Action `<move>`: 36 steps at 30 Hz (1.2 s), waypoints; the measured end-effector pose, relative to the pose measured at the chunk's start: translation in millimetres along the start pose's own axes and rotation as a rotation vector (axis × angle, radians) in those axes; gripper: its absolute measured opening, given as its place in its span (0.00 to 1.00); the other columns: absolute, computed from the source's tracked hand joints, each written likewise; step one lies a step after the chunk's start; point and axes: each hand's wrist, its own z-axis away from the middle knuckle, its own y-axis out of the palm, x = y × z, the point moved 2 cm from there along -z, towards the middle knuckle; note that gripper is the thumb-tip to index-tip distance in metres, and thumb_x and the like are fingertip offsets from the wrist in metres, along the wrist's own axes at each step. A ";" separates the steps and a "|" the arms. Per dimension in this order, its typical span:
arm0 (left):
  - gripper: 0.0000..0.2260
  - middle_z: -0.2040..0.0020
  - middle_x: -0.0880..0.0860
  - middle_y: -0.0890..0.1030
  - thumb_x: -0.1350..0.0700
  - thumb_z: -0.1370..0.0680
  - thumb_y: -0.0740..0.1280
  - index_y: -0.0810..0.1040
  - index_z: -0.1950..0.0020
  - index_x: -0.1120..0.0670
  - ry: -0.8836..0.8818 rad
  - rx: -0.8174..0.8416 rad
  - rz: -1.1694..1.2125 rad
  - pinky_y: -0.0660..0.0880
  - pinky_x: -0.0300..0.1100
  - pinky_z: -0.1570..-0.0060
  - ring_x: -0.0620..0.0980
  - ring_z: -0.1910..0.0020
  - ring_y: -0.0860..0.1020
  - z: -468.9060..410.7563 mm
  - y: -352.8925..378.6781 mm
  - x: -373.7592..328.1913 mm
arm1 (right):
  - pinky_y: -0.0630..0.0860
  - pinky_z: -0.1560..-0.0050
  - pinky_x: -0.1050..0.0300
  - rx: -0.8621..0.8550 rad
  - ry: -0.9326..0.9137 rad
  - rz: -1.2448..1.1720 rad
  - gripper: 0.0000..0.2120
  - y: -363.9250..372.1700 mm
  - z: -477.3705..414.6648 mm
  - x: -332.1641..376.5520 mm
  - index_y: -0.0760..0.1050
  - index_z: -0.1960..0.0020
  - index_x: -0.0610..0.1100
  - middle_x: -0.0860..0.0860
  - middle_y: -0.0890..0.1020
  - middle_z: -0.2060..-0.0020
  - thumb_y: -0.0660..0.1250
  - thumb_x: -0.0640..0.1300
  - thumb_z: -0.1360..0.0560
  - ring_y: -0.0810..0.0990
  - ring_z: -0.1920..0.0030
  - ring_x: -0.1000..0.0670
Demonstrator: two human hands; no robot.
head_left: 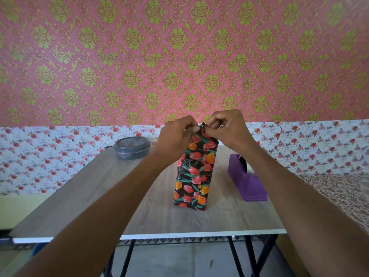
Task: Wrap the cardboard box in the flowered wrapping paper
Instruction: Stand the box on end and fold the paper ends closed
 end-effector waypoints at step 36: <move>0.07 0.54 0.55 0.84 0.64 0.17 0.63 0.74 0.42 0.54 0.079 0.141 -0.095 0.74 0.48 0.68 0.44 0.66 0.78 -13.4 -5.1 -8.1 | 0.79 0.55 0.51 -0.111 0.089 0.046 0.04 18.8 29.4 4.2 0.86 0.51 0.39 0.48 0.83 0.59 0.75 0.36 0.25 0.81 0.57 0.47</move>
